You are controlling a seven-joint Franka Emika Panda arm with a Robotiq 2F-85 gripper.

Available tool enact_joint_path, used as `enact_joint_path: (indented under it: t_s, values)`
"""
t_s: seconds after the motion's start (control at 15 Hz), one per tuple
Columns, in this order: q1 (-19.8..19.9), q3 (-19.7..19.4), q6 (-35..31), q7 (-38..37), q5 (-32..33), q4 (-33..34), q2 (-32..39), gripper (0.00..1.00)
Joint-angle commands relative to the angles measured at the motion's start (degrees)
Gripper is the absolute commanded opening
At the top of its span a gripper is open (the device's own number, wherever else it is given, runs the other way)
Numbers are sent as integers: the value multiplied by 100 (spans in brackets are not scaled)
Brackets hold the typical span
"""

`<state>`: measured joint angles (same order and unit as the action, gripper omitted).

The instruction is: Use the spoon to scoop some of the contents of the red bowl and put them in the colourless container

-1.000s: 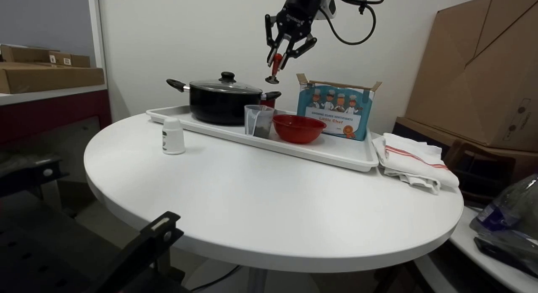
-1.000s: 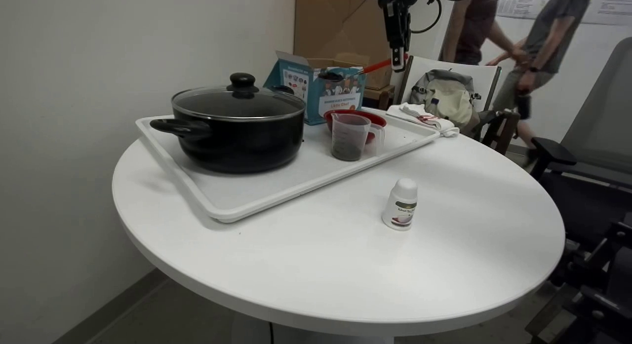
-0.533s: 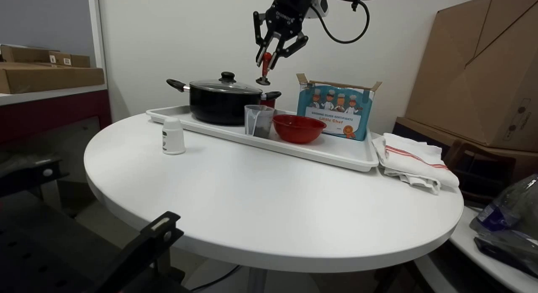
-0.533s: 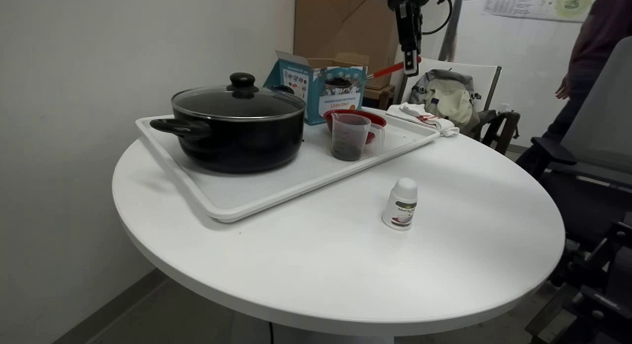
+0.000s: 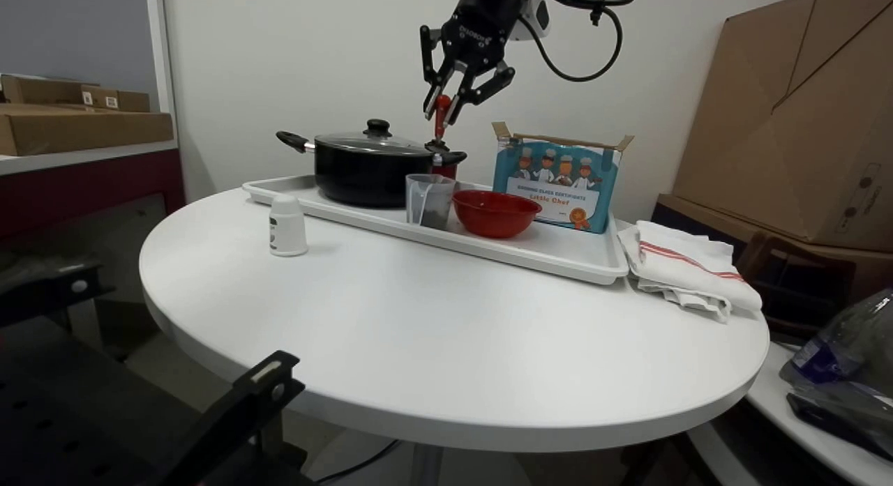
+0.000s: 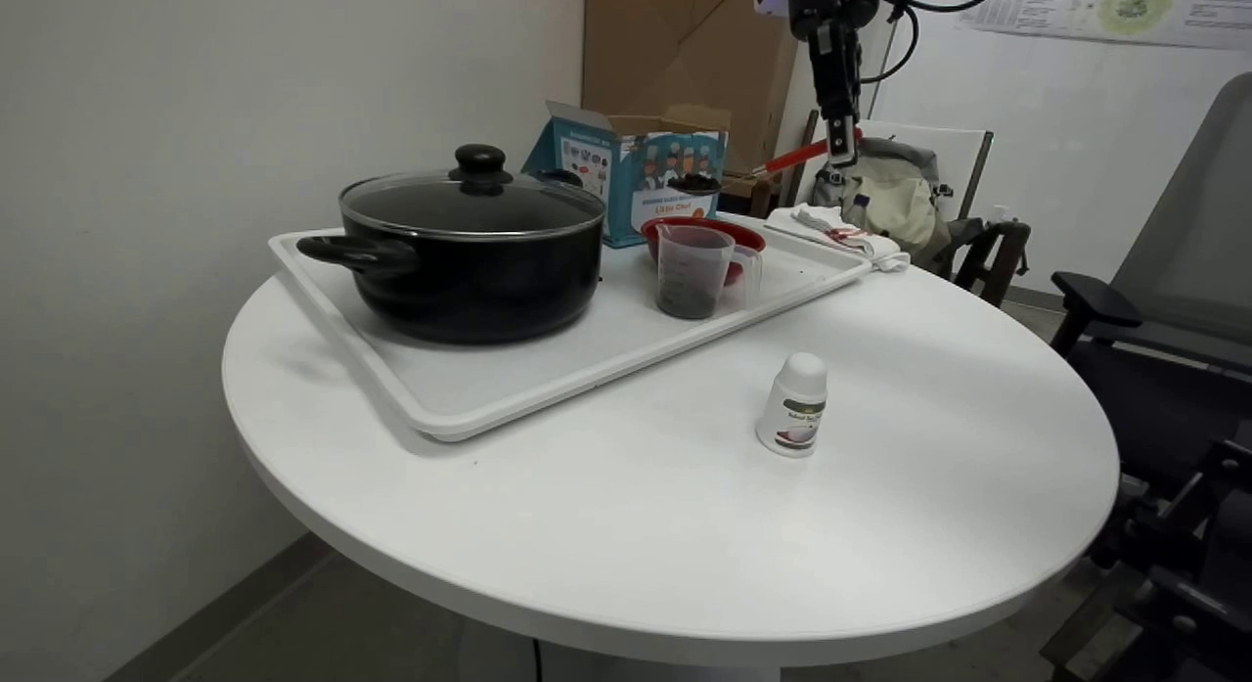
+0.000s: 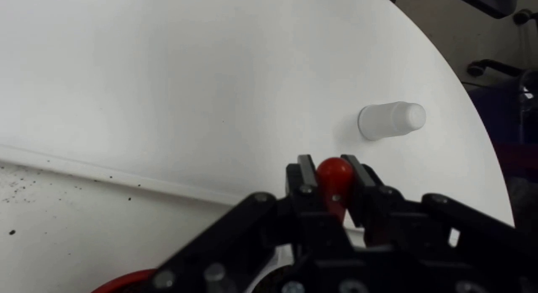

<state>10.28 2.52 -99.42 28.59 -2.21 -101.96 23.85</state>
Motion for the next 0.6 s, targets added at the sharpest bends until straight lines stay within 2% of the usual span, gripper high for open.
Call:
enact_joint_path:
  t_s: [0.0,0.53]
  values:
    - [-89,-97,-32,10,64,-214,-115,11]
    - [-87,-166,148,-111,124,145,276,11]
